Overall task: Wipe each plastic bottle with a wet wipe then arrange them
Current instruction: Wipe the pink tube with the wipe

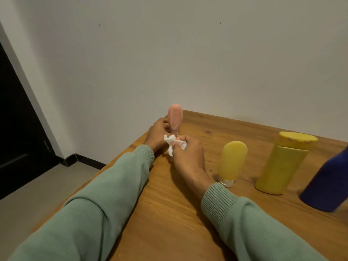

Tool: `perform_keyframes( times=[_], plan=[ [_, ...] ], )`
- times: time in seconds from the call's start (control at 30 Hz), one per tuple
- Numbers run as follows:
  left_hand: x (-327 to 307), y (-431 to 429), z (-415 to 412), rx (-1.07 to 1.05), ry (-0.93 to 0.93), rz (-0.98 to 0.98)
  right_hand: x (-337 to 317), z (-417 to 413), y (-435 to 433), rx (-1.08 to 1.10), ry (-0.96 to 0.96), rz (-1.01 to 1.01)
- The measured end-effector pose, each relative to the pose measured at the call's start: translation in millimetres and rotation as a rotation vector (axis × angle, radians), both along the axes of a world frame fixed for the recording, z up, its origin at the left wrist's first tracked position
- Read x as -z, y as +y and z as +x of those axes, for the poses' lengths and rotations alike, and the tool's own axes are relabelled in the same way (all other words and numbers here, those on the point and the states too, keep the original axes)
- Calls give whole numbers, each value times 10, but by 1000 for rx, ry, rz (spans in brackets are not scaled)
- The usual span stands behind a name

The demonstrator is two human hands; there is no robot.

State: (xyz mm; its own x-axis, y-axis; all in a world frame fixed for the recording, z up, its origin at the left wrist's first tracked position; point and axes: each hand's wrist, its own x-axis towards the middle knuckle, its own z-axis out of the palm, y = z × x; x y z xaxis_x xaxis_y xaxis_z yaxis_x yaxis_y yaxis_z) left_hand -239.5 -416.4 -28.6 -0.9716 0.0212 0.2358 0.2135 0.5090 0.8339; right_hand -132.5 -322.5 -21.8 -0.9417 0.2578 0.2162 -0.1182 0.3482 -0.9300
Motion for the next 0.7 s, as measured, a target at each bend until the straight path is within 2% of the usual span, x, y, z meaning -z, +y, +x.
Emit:
perform_keyframes(
  times=[0.43, 0.6, 0.7],
  plan=[
    [-30, 41, 29, 45, 91, -67, -64, 35, -10, -8, -10, -40],
    [-78, -7, 161, 63, 62, 7, -139, 206, 24, -49, 9, -32],
    [-161, -28, 324, 59, -18, 189, -202, 374, 52, -87, 19, -44]
  ],
)
